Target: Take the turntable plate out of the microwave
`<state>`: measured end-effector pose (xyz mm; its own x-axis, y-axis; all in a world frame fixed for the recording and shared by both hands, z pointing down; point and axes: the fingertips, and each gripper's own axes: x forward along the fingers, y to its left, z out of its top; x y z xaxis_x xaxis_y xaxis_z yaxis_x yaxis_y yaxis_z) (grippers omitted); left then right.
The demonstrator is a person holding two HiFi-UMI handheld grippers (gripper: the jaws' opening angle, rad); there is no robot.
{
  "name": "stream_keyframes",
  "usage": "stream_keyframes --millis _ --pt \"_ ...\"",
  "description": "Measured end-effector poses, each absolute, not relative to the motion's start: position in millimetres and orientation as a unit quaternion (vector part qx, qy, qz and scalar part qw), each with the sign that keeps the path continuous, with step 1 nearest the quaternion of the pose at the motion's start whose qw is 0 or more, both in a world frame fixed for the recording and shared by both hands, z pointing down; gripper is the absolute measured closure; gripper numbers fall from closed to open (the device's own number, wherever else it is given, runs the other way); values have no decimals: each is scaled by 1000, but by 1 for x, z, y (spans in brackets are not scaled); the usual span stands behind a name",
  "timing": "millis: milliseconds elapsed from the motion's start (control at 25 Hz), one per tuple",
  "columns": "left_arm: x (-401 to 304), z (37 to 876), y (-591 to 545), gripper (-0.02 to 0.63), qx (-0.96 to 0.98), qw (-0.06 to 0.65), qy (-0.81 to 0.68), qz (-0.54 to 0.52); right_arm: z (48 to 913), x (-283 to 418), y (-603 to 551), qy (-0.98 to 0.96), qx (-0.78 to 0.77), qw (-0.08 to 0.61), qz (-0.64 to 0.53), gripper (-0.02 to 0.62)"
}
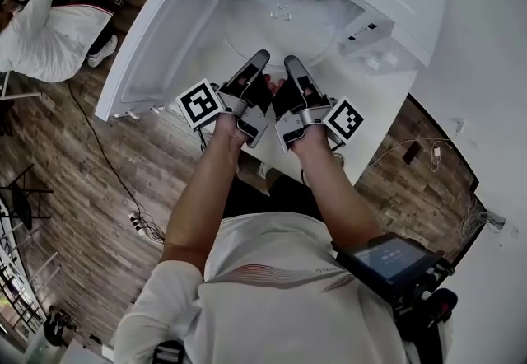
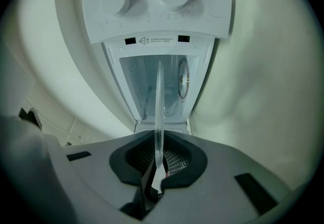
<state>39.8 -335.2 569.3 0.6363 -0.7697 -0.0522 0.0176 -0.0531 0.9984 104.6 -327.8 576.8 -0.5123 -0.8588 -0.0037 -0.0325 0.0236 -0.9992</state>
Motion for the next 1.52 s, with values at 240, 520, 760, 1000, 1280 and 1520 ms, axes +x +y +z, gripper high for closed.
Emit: stream_keyframes --millis 240,520,760,1000,1280,1520 --pt "24 548 -295 568 650 618 -294 -330 555 88 -290 636 -340 337 -605 561" --pt "15 521 -237 568 660 613 -280 -332 528 80 -231 649 -343 341 -587 561" --pt "11 496 -194 568 679 606 -262 -320 504 76 -185 648 -352 360 -572 561" --pt "-3 465 -113 568 694 599 -246 -316 473 63 -102 651 -355 377 -555 561" --pt "-7 458 -90 566 687 611 -240 -311 465 58 -78 643 -364 376 -559 561" --pt "-7 457 -87 566 684 617 -242 -305 463 59 -75 639 -368 374 -563 560"
